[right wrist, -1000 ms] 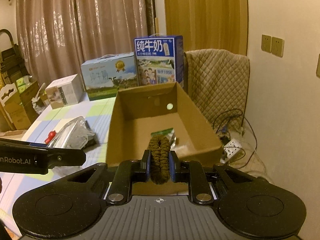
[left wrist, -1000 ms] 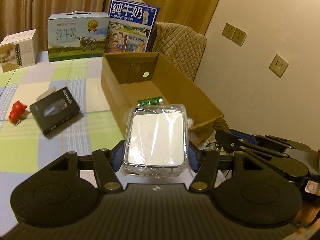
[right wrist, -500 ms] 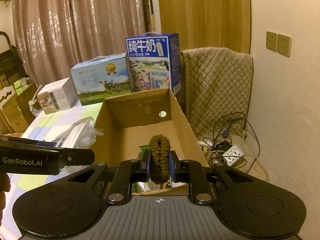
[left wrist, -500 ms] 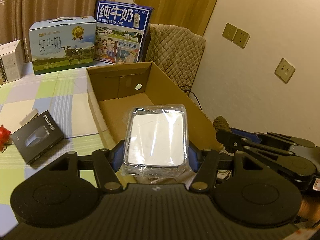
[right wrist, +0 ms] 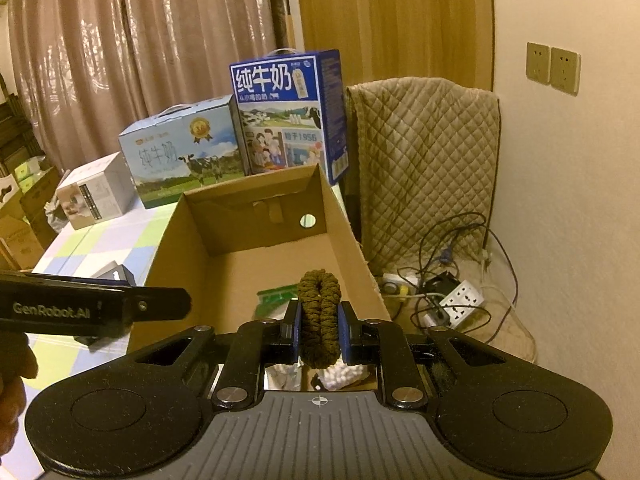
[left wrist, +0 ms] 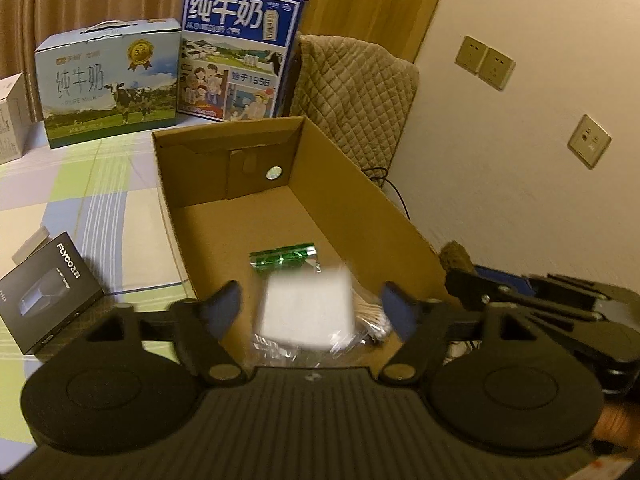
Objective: Organize objects
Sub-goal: 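Open both grippers to drop the ring and clear box into the cardboard box, then move both tools back toward the black FLYCO box and red figure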
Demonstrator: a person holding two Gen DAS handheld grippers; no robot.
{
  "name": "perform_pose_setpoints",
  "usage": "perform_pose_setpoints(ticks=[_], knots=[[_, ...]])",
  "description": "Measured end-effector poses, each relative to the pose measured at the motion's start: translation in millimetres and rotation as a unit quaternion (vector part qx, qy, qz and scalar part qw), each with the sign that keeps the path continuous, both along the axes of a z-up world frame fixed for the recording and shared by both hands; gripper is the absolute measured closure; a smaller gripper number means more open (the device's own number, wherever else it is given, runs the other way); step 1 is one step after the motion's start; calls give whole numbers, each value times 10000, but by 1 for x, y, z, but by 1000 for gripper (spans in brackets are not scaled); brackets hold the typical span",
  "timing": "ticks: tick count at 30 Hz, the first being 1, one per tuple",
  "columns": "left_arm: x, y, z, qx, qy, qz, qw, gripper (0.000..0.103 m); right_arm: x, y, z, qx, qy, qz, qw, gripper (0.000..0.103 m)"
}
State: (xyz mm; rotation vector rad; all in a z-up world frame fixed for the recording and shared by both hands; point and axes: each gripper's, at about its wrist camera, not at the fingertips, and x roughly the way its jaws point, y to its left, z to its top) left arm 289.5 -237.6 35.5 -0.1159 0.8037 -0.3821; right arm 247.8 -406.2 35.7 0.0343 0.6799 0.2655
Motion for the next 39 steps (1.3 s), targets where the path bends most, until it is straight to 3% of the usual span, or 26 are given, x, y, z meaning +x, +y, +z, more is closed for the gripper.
perform_pose_setpoints(ticks=[25,26,27,29,39], knots=[[-25,55,3,159,-92,359,9992,26,2,30,9,200,-126,275,9993,87],[-25,55,3,157,-95,363,9992,25,4,29,8,312,-138,333,9989,73],[-25,56,2,147,-93,366,9992,25,6,28,7,412,-154,364,9984,50],[-24,56,1,135,-85,386,9991,24,6,24,6,534,-279,222,9979,34],[-30,65,-9,78,54,477,9988,22,-4,17,13,636,-306,117,9974,34]])
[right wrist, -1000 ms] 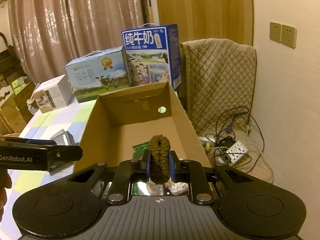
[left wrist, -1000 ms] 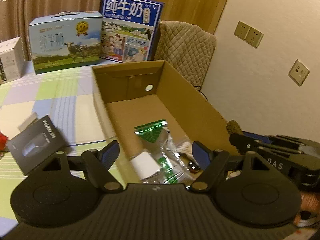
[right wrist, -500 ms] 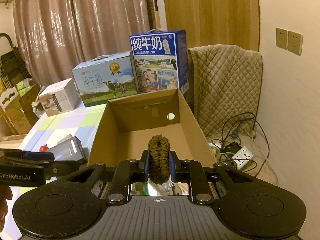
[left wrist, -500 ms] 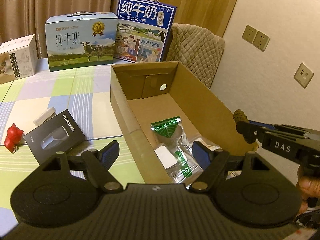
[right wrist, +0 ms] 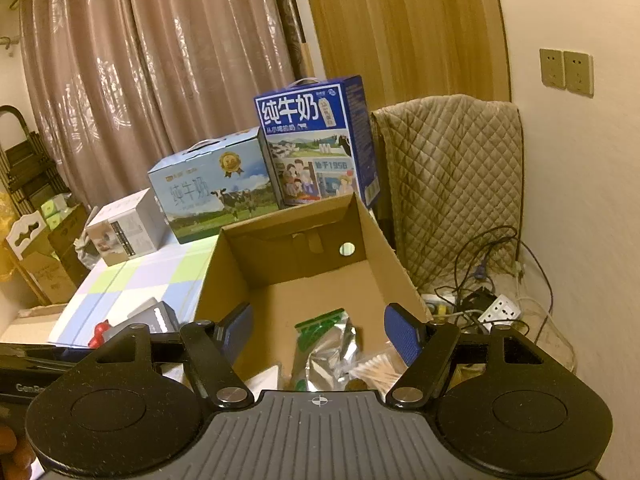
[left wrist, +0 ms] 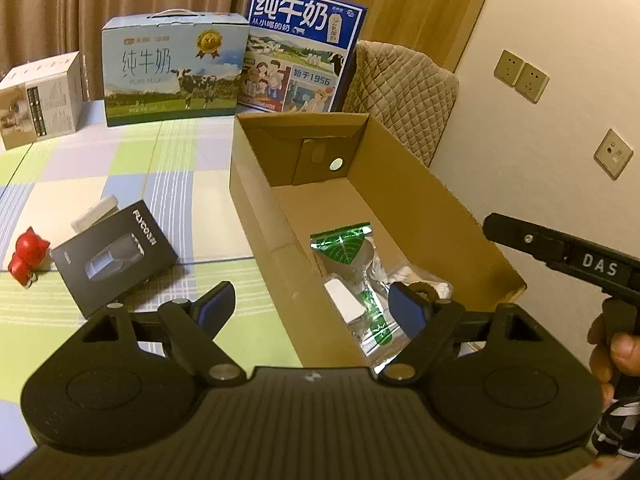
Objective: Organize objects
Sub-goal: 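Move both tools back toward the black FLYCO box and red figure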
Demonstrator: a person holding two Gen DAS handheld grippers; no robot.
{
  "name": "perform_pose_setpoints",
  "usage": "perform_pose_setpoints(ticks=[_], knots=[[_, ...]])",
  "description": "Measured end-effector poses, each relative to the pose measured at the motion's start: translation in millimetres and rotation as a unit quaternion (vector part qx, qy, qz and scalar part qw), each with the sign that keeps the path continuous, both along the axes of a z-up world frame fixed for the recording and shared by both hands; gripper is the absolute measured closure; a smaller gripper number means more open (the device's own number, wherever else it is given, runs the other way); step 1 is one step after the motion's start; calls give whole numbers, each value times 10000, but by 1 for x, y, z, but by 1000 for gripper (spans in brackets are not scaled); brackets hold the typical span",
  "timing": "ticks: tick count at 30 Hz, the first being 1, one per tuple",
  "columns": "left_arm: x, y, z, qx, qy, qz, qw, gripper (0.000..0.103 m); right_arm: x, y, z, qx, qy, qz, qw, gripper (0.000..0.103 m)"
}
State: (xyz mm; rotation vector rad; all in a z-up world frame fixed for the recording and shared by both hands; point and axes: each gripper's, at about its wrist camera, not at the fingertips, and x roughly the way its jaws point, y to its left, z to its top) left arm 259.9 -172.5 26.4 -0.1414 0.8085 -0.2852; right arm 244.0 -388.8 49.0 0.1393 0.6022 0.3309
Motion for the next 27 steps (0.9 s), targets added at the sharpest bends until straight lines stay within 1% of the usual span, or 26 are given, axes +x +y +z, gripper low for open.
perform_pose_setpoints(ticks=[3,5,10,14,17,22,27], knots=[[-7,2,2,-2,-17,-1,10000,22,-10,2,9,6,-46,29,10000,34],[-13,7,4,-18,-53,13,10000,20,-20,4,16,15,-98,48,9999,34],[-37,29,6,-12,-90,138,9999,19,-42,21,28,-62,-185,213,9996,34],[-57,58,9,34,-105,298,9995,18,-61,48,38,-124,-261,457,9985,34],[-73,84,14,152,-180,436,9988,15,-74,71,43,-197,-365,630,9972,34],[-99,128,21,374,-314,714,9963,9,-90,110,43,-229,-383,941,9946,34],[-118,173,26,474,-343,1112,9921,6,-97,144,43,-254,-376,1208,9916,34]])
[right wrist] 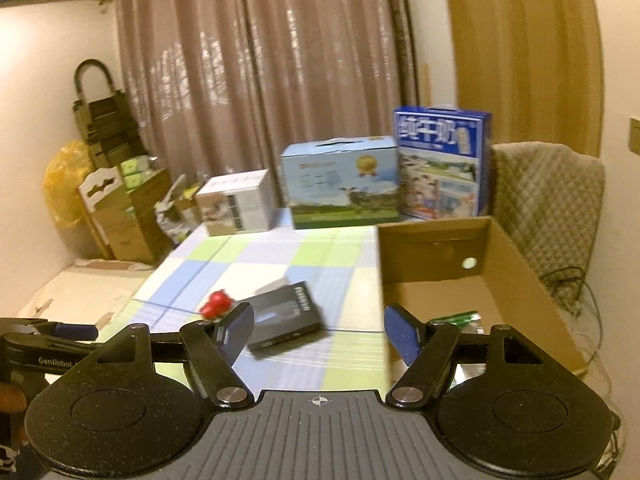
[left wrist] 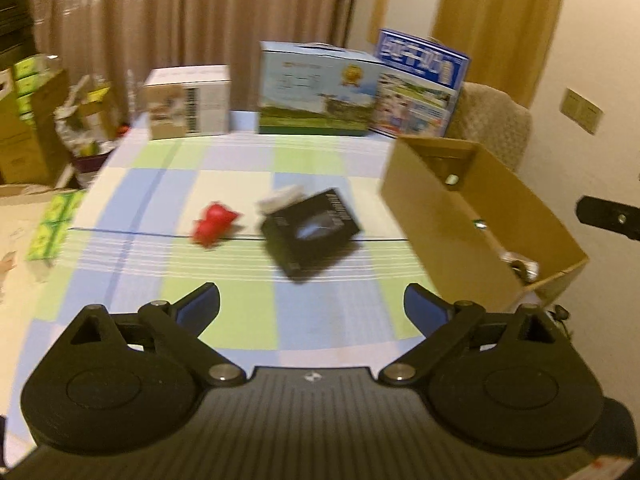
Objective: Organize objects
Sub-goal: 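Move both tools back toward the black FLYCO box and red figure, then grasp the black FLYCO box with the right gripper while the left gripper grasps the red cat figure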
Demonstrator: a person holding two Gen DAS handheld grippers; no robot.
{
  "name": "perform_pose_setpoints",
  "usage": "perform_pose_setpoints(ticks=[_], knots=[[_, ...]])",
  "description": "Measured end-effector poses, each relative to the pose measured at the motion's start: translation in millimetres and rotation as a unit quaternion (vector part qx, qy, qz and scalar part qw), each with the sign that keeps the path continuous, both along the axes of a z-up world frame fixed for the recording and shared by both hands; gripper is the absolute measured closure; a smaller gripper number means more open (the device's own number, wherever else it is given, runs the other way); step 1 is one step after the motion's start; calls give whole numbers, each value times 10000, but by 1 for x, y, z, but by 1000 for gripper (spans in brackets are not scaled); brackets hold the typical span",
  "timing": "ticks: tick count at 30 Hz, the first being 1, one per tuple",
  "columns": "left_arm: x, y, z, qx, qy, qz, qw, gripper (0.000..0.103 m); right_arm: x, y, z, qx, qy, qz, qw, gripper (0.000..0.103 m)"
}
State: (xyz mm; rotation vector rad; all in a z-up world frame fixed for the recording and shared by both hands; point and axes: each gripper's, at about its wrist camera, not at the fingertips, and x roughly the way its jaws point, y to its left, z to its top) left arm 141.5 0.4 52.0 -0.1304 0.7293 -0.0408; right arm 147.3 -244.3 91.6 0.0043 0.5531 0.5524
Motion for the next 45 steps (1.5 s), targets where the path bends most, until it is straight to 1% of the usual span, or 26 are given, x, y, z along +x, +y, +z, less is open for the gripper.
perform_pose_setpoints(ticks=[6,9,13,16,21,25,27,30,33,37,40,42,45], knots=[[-10,41,-1,36,-8,306,9995,5,-2,32,-12,-56,99,246,9996,34],[-10,53,-7,13,53,349,9994,5,0,43,-22,-29,224,278,9994,33],[-7,65,-16,130,131,436,9989,5,8,55,-35,47,419,282,9987,33],[-2,75,-22,84,190,535,9984,5,14,65,-44,144,535,281,9981,31],[11,87,-29,106,229,636,9977,5,31,83,-58,270,761,268,9964,22],[28,95,-38,136,289,704,9970,5,56,99,-75,393,1014,180,9939,17],[39,99,-43,112,324,756,9965,5,71,105,-86,493,1219,134,9912,13],[58,104,-52,60,348,833,9959,5,96,113,-105,681,1543,-10,9857,11],[78,108,-61,5,366,913,9952,5,120,119,-125,867,1889,-224,9779,11],[106,113,-75,-17,382,1034,9939,5,150,126,-146,1136,2363,-414,9641,11],[126,117,-85,-100,414,1102,9930,5,170,131,-155,1295,2550,-508,9569,11],[139,117,-90,-88,416,1092,9931,5,184,135,-162,1431,2680,-564,9511,10],[158,116,-99,-68,452,1036,9936,5,200,139,-173,1483,2846,-705,9445,10]])
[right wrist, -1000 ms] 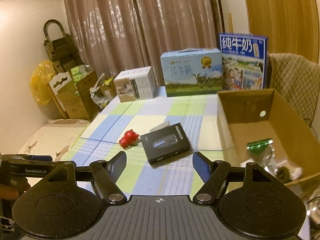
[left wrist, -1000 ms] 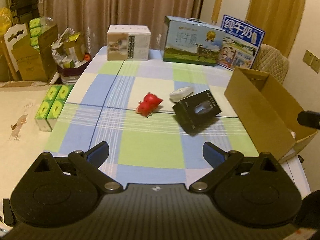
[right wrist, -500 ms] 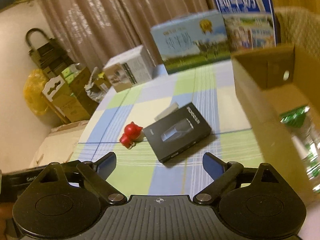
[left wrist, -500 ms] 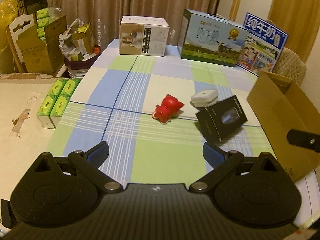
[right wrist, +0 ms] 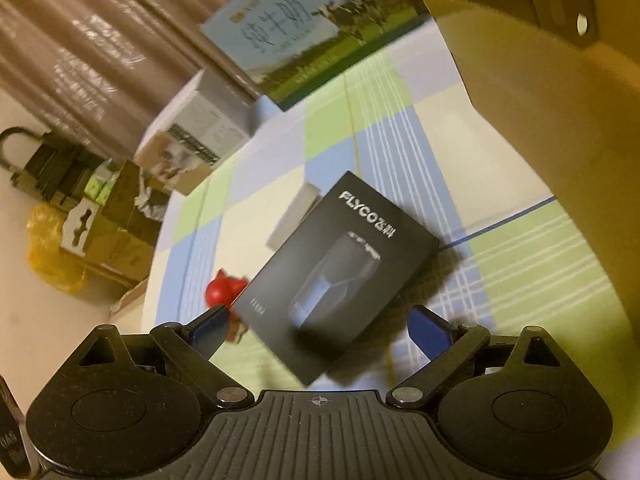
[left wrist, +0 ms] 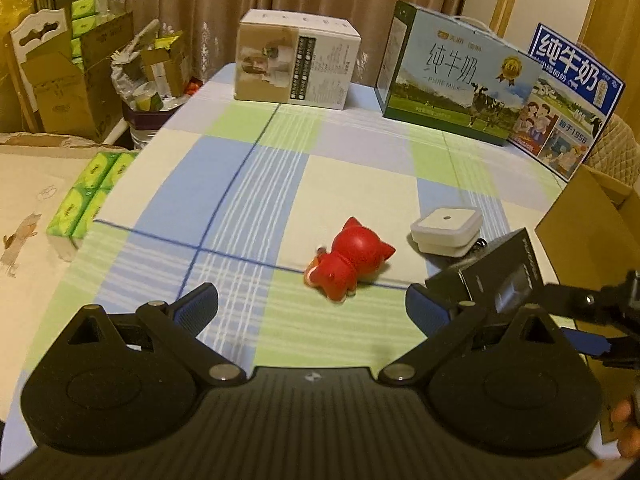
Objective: Organize objects
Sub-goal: 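Grasp the black FLYCO box with the right gripper while the left gripper grasps the red cat figure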
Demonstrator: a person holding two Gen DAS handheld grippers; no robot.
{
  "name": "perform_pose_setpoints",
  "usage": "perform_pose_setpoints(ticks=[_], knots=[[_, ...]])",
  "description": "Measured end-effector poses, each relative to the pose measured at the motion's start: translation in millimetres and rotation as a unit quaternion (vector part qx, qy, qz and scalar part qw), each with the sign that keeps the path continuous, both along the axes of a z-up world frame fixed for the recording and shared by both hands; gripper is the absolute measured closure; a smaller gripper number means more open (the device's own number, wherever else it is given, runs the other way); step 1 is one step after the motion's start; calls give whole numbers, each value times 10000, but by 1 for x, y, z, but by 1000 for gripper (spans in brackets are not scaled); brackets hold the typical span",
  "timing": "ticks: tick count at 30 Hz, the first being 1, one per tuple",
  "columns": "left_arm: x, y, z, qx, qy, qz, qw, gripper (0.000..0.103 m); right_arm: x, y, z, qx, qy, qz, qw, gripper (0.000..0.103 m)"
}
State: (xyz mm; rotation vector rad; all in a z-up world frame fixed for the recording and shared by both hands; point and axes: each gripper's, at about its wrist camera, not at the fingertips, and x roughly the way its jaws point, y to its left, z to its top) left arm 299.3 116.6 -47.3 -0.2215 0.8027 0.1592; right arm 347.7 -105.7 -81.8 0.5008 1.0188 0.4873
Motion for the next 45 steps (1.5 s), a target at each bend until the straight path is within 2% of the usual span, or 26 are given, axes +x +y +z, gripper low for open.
perform_pose_setpoints(ticks=[4,6,10,13,17,19,21,25,29,31,36,38,45], knots=[[19,1,-14,28,156,-15,9999,5,19,3,-11,-34,121,-183,9998,9],[24,4,-15,76,128,-3,9999,5,25,6,-14,-46,114,-264,9996,4],[29,15,-19,108,195,190,9996,5,35,18,-20,-145,140,-415,9989,2],[27,23,-20,44,207,339,9992,5,38,28,-23,-496,109,-323,9982,2],[27,27,-22,14,242,385,9990,5,32,40,-20,-1074,-187,187,9939,2],[28,27,-22,10,253,354,9991,5,28,40,-16,-1299,-269,393,9904,6],[29,25,-22,17,248,265,9993,5,23,38,-12,-1445,-324,561,9874,18],[30,20,-24,78,275,94,9995,5,8,38,0,-2066,-717,1074,9699,22],[34,16,-26,190,293,-115,9993,5,-12,36,7,-2850,-1286,1488,9381,22],[37,14,-27,271,273,-256,9989,6,-18,34,6,-2961,-1331,1582,9325,22],[51,1,-34,405,324,-773,9957,16,-26,24,-3,-2796,-1230,1673,9374,20],[58,-4,-39,515,369,-945,9935,29,-26,24,-10,-2836,-1132,1737,9363,20],[78,-17,-54,644,448,-1338,9879,46,-22,25,-17,-2878,-1030,1816,9347,18]])
